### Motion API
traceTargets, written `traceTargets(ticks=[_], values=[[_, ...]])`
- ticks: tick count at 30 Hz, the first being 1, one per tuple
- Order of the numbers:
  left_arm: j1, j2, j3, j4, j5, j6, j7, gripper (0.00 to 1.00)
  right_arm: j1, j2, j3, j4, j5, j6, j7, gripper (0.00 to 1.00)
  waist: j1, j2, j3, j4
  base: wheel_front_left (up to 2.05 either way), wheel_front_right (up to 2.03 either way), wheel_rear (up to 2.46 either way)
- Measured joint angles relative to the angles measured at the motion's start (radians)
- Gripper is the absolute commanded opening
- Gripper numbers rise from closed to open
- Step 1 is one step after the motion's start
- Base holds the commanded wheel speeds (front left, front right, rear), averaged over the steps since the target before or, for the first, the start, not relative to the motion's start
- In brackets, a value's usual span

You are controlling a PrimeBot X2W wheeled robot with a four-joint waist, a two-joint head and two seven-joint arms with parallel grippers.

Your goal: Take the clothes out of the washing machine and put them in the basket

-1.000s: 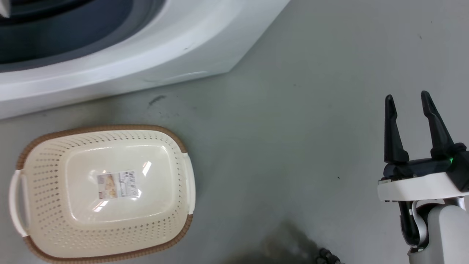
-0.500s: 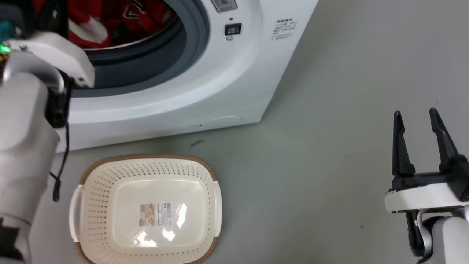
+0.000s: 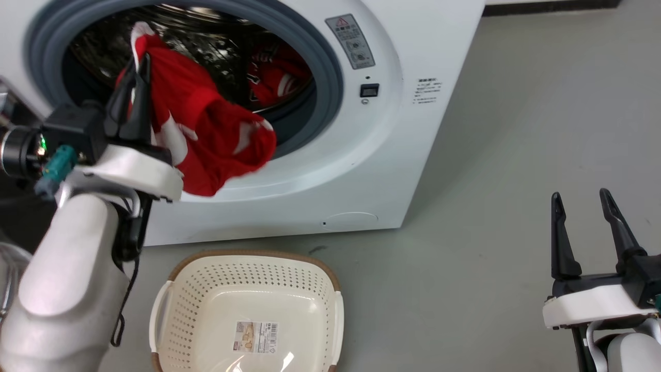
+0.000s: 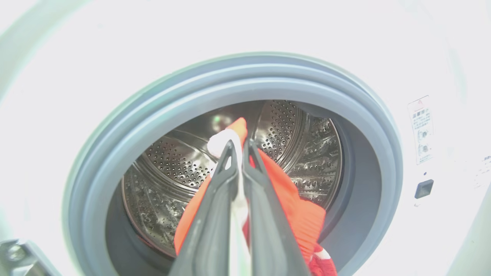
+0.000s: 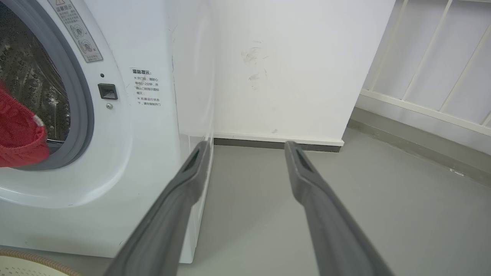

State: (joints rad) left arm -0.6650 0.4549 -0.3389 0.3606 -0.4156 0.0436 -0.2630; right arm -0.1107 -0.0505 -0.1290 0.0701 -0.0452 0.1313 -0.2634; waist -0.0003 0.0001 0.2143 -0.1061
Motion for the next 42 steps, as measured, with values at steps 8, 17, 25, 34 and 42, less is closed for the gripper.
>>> traceTargets(ticks=[8,17,25,34,42], values=[[0.214,-0.013,0.014,-0.178,0.026,-0.026,0.000,0.00,0.031,0.000,0.003,0.003,-0.012,0.000,0.000,1.00,0.0000,0.0000,-0.042,0.063,0.00,0.00,0.00],[0.374,0.000,-0.054,-0.129,-0.016,-0.045,0.114,0.00,0.025,0.000,0.012,0.000,-0.018,0.000,0.000,1.00,0.0003,0.0000,0.025,0.078,0.00,0.00,0.00],[0.379,-0.044,-0.096,0.041,-0.042,-0.086,0.120,0.00,-0.002,0.000,0.007,-0.017,-0.027,0.000,0.000,1.00,0.0003,0.0000,0.107,0.071,0.00,0.00,0.00],[0.233,-0.090,-0.147,0.335,-0.011,-0.123,0.090,0.00,-0.052,0.000,-0.017,-0.058,-0.007,0.000,0.000,1.00,0.0004,-0.0001,0.238,0.059,0.00,0.00,0.00],[0.065,-0.133,-0.178,0.559,0.000,-0.151,0.041,0.00,-0.085,0.000,-0.029,-0.110,-0.007,0.000,0.000,1.00,0.0005,-0.0001,0.381,0.043,0.00,0.00,0.00]])
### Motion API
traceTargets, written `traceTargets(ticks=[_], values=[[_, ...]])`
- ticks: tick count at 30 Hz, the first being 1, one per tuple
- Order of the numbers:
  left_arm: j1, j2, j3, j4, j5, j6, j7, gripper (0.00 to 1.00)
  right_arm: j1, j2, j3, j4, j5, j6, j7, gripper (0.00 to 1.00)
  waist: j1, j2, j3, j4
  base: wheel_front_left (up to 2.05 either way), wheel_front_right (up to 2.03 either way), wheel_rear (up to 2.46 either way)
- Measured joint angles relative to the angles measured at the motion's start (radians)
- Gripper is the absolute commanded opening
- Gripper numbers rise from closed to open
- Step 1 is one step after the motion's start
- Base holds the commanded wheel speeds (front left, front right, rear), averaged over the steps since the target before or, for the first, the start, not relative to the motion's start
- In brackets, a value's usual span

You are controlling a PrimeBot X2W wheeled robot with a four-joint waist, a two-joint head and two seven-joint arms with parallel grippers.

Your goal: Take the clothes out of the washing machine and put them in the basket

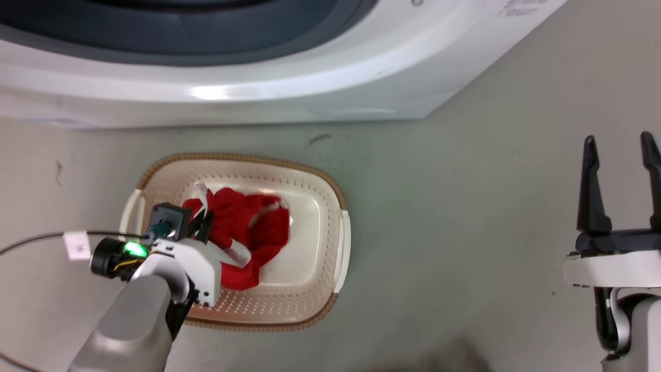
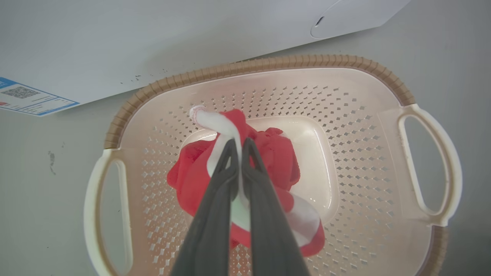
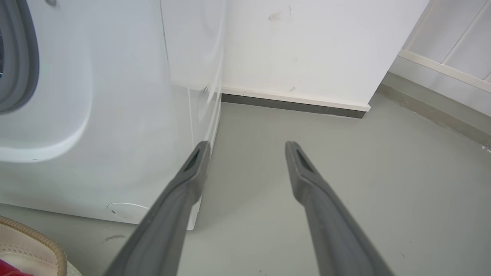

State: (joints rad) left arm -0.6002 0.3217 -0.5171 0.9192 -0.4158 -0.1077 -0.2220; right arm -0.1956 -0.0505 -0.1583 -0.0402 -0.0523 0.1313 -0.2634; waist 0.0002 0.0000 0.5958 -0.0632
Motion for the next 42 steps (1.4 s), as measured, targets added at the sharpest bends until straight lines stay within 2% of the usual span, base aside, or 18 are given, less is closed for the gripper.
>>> traceTargets(ticks=[12,21,22,23,24,32,42], values=[[-0.166,-0.043,-0.046,0.241,0.034,-0.014,-0.036,0.00,-0.019,0.000,0.002,-0.048,0.002,0.000,0.000,1.00,0.0001,0.0000,0.187,-0.025,0.00,0.00,0.00],[-0.183,-0.053,0.006,0.254,0.015,0.031,-0.041,0.00,-0.014,0.000,0.015,-0.064,0.008,0.000,0.000,1.00,0.0000,0.0000,0.248,-0.037,0.00,0.00,0.00],[-0.182,-0.055,0.009,0.249,0.015,0.033,-0.041,0.91,-0.014,0.000,0.017,-0.064,0.007,0.000,0.000,1.00,0.0000,0.0000,0.249,-0.035,0.00,0.00,0.00],[-0.182,-0.057,0.012,0.245,0.016,0.038,-0.041,0.91,-0.014,0.000,0.018,-0.064,0.007,0.000,0.000,1.00,0.0000,0.0000,0.250,-0.033,0.00,0.00,0.00],[-0.181,-0.059,0.014,0.241,0.017,0.041,-0.041,1.00,-0.014,0.000,0.018,-0.064,0.005,0.000,0.000,1.00,0.0000,0.0000,0.248,-0.031,0.00,0.00,0.00],[-0.130,-0.061,0.054,0.136,0.044,0.040,-0.041,1.00,-0.021,0.000,0.019,-0.038,0.000,0.000,0.000,1.00,-0.0001,0.0000,0.187,-0.016,0.00,0.00,0.00],[0.023,-0.050,0.139,-0.068,0.099,0.026,-0.041,1.00,-0.018,0.000,0.020,0.023,0.009,0.000,0.000,1.00,-0.0002,0.0000,0.026,-0.009,0.00,0.00,0.00]])
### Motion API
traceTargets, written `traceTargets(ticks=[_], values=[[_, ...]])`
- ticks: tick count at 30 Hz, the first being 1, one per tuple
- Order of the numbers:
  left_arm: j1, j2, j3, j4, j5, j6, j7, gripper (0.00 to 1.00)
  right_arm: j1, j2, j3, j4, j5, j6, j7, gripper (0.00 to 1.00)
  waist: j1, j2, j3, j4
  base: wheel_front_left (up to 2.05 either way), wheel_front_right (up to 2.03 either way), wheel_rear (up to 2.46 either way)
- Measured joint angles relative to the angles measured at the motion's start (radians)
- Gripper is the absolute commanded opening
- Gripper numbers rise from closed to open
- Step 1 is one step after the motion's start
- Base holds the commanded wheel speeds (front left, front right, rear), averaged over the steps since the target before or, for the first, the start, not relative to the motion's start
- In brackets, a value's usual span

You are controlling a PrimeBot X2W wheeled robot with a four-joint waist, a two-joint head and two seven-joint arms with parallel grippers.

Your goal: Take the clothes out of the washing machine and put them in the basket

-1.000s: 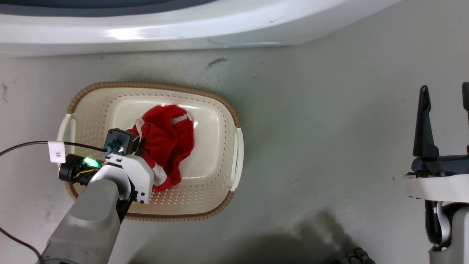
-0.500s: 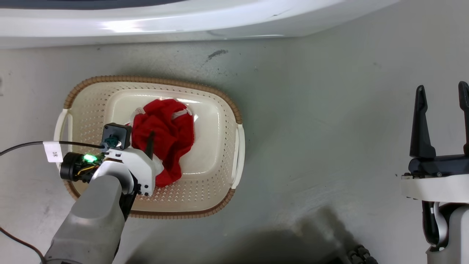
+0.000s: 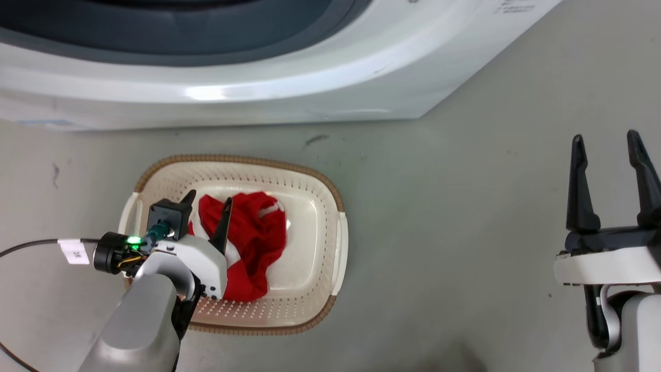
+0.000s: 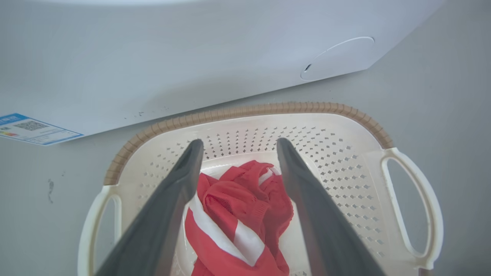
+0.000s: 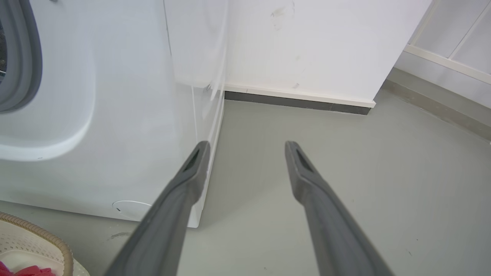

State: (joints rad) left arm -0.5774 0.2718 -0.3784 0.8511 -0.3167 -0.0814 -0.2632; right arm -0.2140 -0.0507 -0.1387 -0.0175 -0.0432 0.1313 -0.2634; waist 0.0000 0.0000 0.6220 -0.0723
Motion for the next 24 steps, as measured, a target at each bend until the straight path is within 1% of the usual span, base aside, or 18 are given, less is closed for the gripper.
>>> traceTargets(ticks=[8,11,15,19,20,24], values=[[0.085,0.023,0.065,-0.189,0.068,-0.010,0.000,1.00,0.027,0.000,0.011,0.025,0.013,0.000,0.000,1.00,-0.0001,0.0000,-0.119,-0.011,0.00,0.00,0.00],[0.086,0.050,0.057,-0.238,0.108,-0.021,0.000,1.00,0.035,0.000,0.013,0.030,0.019,0.000,0.000,1.00,-0.0002,0.0000,-0.141,-0.023,0.00,0.00,0.00],[0.052,0.082,0.079,-0.305,0.117,-0.026,0.000,1.00,0.039,0.000,0.013,0.033,0.038,0.000,0.000,1.00,-0.0002,0.0000,-0.149,-0.052,0.00,0.00,0.00],[-0.029,0.128,0.103,-0.348,0.108,-0.033,0.007,1.00,0.041,0.000,0.014,0.034,0.054,0.000,0.000,1.00,-0.0001,0.0000,-0.139,-0.081,0.00,0.00,0.00],[-0.116,0.160,0.111,-0.370,0.076,-0.040,0.078,1.00,0.047,0.000,0.008,0.035,0.064,0.000,0.000,1.00,-0.0001,0.0000,-0.124,-0.100,0.00,0.00,0.00],[-0.266,0.215,0.089,-0.379,0.022,-0.046,0.249,1.00,0.047,0.000,0.021,0.035,0.077,0.000,0.000,1.00,-0.0001,0.0000,-0.092,-0.126,0.00,0.00,0.00]])
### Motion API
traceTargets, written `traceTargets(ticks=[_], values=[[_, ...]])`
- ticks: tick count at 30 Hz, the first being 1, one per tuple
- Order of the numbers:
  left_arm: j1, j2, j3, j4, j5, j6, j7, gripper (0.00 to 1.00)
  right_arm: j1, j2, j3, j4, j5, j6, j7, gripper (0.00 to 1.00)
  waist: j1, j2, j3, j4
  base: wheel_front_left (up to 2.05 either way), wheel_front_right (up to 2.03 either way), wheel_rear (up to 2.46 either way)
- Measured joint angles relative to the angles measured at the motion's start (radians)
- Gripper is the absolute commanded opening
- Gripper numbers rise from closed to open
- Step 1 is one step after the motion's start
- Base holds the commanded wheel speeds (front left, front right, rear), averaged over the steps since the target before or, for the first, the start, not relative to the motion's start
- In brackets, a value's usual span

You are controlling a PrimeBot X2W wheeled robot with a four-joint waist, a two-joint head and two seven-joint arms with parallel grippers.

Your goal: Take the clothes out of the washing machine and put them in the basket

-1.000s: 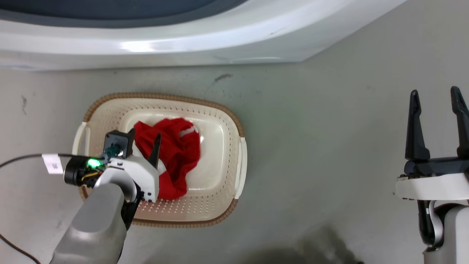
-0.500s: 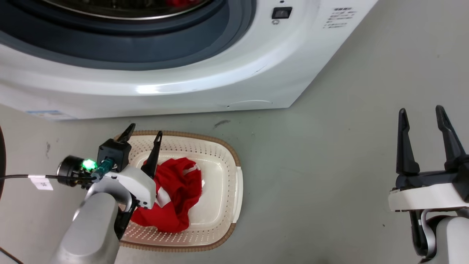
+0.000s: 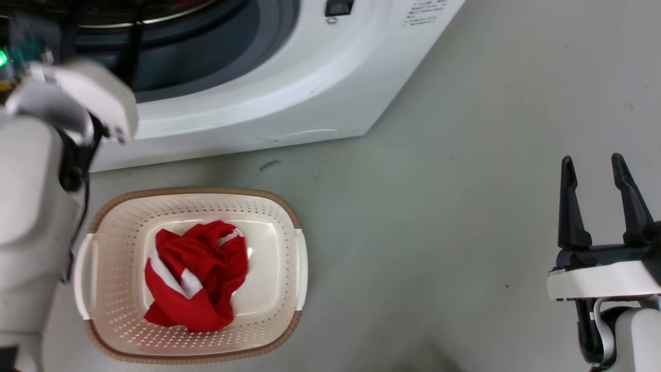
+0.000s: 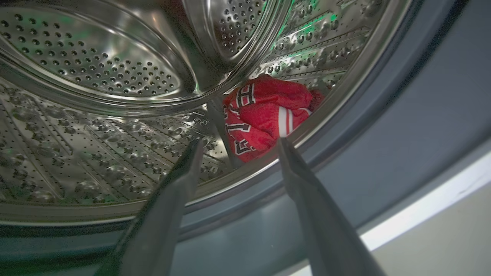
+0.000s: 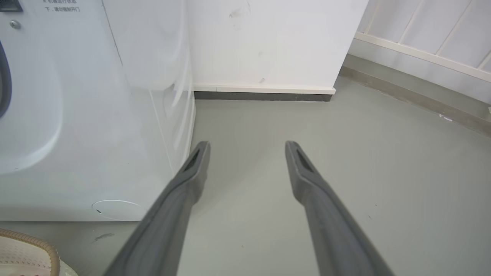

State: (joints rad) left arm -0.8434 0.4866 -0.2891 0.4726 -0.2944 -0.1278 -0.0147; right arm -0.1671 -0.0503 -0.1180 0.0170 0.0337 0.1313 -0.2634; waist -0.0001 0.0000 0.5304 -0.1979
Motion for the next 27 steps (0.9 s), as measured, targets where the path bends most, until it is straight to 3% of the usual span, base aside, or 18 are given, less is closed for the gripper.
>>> traceTargets(ticks=[8,15,27], values=[[-0.322,0.106,-0.152,0.058,-0.192,-0.003,0.381,1.00,-0.021,-0.001,0.025,-0.002,0.055,0.000,0.000,1.00,0.0001,0.0000,0.085,-0.072,0.00,0.00,0.00],[-0.574,0.156,-0.187,0.174,-0.277,-0.003,0.599,1.00,-0.027,-0.001,0.070,-0.002,0.110,0.000,0.000,1.00,0.0002,0.0000,0.168,-0.152,0.00,0.00,0.00],[-0.786,0.194,-0.246,0.343,-0.225,-0.003,0.769,1.00,-0.024,-0.001,0.139,-0.020,0.169,0.000,0.000,1.00,0.0002,0.0000,0.292,-0.260,0.00,0.00,0.00]])
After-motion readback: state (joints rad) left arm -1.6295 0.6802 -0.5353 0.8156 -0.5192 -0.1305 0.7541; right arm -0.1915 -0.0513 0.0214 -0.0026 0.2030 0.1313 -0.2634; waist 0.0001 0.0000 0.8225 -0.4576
